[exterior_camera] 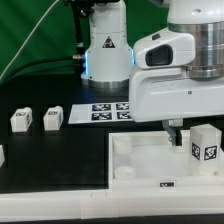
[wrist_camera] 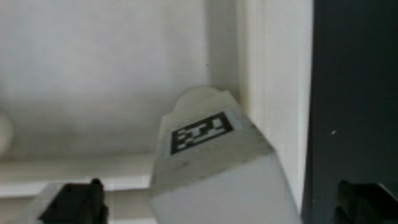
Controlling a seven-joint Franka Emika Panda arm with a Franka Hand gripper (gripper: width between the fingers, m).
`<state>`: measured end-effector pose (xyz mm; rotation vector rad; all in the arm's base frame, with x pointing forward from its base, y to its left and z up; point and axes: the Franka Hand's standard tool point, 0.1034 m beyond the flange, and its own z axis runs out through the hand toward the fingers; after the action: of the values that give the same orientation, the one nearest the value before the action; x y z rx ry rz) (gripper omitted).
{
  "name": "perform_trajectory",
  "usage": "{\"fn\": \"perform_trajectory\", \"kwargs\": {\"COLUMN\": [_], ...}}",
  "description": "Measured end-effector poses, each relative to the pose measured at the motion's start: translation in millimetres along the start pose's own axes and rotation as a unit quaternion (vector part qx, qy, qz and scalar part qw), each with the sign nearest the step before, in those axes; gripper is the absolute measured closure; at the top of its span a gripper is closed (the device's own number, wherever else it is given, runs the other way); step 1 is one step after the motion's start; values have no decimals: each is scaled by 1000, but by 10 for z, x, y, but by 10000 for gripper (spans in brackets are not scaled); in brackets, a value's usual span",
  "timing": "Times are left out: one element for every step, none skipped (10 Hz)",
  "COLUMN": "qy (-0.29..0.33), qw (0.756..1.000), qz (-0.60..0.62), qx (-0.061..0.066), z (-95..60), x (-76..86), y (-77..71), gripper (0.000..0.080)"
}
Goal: Assemble one leg
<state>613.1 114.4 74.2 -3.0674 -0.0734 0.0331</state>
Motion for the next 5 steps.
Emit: {"fn": "perform_trajectory", "kwargs": {"qy": [0, 0, 0, 0, 0], "qw": [999, 997, 992, 994, 994], "qz": [-50, -71, -124, -111, -111], "qx": [-1, -1, -4, -4, -4], "z": [1, 1, 0, 0, 0], "x": [1, 1, 3, 3, 3], "y": [13, 21, 38, 35, 37], "gripper": [150, 150, 150, 150, 281]}}
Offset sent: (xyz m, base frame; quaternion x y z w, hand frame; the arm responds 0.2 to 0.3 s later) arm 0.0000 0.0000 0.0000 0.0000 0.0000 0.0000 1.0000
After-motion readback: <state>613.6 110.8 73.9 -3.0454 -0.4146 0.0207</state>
